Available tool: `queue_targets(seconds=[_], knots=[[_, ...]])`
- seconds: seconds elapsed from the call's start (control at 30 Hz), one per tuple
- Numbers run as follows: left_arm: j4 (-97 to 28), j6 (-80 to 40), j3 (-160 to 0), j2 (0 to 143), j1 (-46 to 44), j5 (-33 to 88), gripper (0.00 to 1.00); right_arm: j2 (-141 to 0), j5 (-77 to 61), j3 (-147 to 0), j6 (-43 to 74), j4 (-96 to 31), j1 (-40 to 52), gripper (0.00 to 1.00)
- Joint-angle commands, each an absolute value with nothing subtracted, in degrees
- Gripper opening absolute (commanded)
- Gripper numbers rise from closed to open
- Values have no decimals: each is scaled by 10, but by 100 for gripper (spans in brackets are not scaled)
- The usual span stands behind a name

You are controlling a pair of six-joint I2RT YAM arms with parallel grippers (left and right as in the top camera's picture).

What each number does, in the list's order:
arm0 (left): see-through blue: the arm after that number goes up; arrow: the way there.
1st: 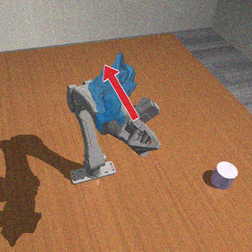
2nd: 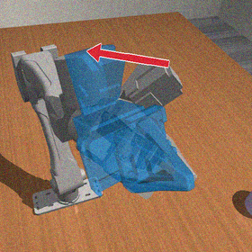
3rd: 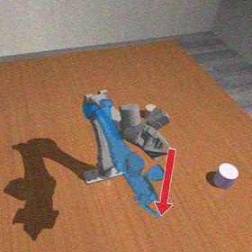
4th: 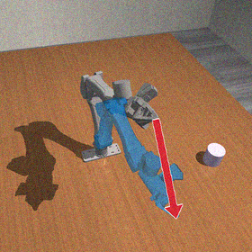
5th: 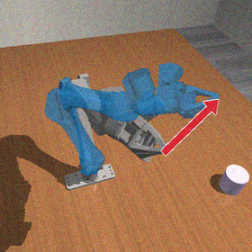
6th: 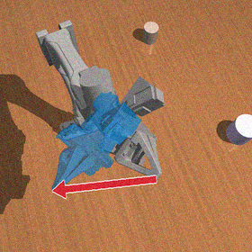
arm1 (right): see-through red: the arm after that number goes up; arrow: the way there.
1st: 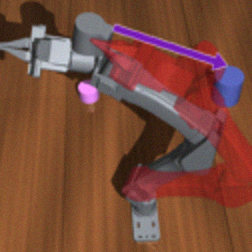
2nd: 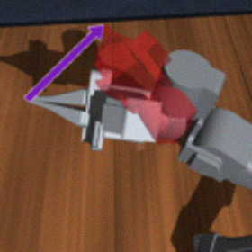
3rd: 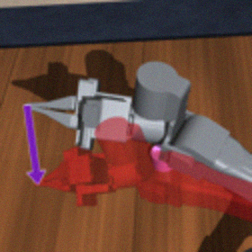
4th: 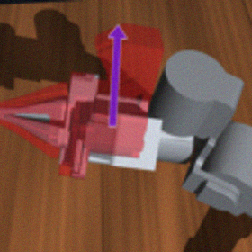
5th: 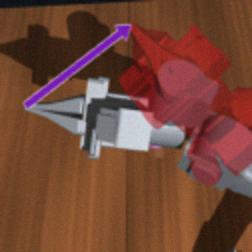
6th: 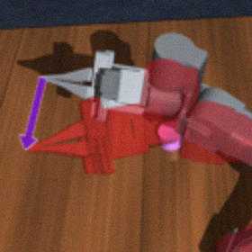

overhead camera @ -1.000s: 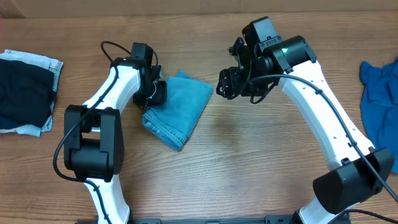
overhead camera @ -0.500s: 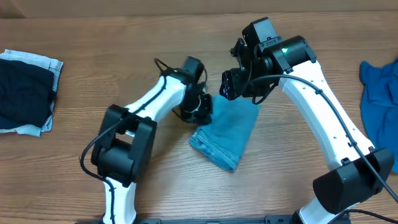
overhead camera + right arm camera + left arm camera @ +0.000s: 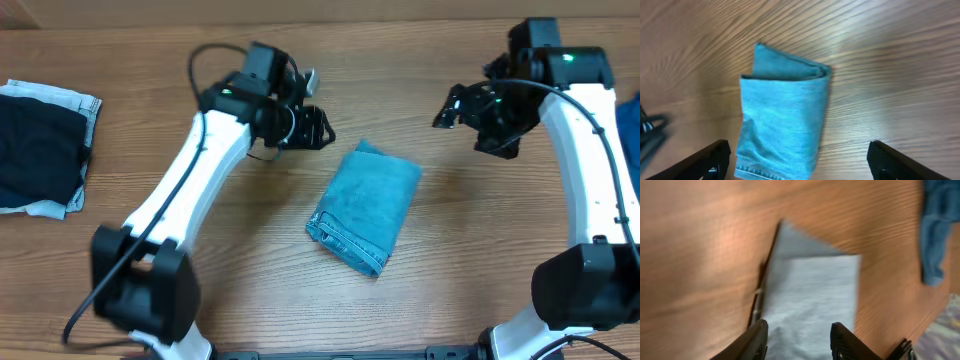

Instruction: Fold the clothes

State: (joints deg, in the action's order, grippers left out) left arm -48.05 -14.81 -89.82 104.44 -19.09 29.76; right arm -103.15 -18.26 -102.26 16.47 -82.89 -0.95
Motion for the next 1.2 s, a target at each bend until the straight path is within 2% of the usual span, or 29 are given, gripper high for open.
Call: queue_targets(seconds=[0.0, 0.1, 0.2, 0.23, 0.27, 0.3, 0.5, 0.57, 0.67, 0.8, 0.97, 1.17], knots=[[-501, -65, -909, 1014, -197, 295, 44, -1029, -194, -1018, 166, -829, -29, 93], [-559, -60, -908, 1016, -211, 293, 35, -1029, -183, -1007, 146, -835, -31, 94], [-577, -27, -908, 1016, -237, 288, 29, -1029, -121, -1004, 146, -839, -31, 86], [-580, -25, -909, 1014, -247, 272, 27, -1029, -107, -1004, 146, -832, -32, 73], [-589, -25, -909, 1008, -260, 247, 24, -1028, -107, -1004, 142, -827, -32, 66], [-600, -25, -909, 999, -270, 221, 23, -1026, -107, -1005, 131, -821, -32, 62], [-660, -63, -909, 860, -326, 59, 24, -929, -110, -1006, 105, -771, -31, 62], [-660, -86, -909, 824, -356, 40, 26, -885, -107, -1006, 105, -767, -36, 63], [-662, -135, -895, 819, -415, 30, 30, -843, -105, -1006, 111, -778, -38, 74], [-610, -170, -812, 857, -447, 49, 30, -842, -105, -1006, 111, -795, -38, 75], [-470, -113, -769, 955, -472, 204, 4, -843, -103, -1006, 111, -792, -38, 75], [-403, -83, -769, 1029, -518, 236, 4, -843, -76, -1006, 138, -786, -43, 75]])
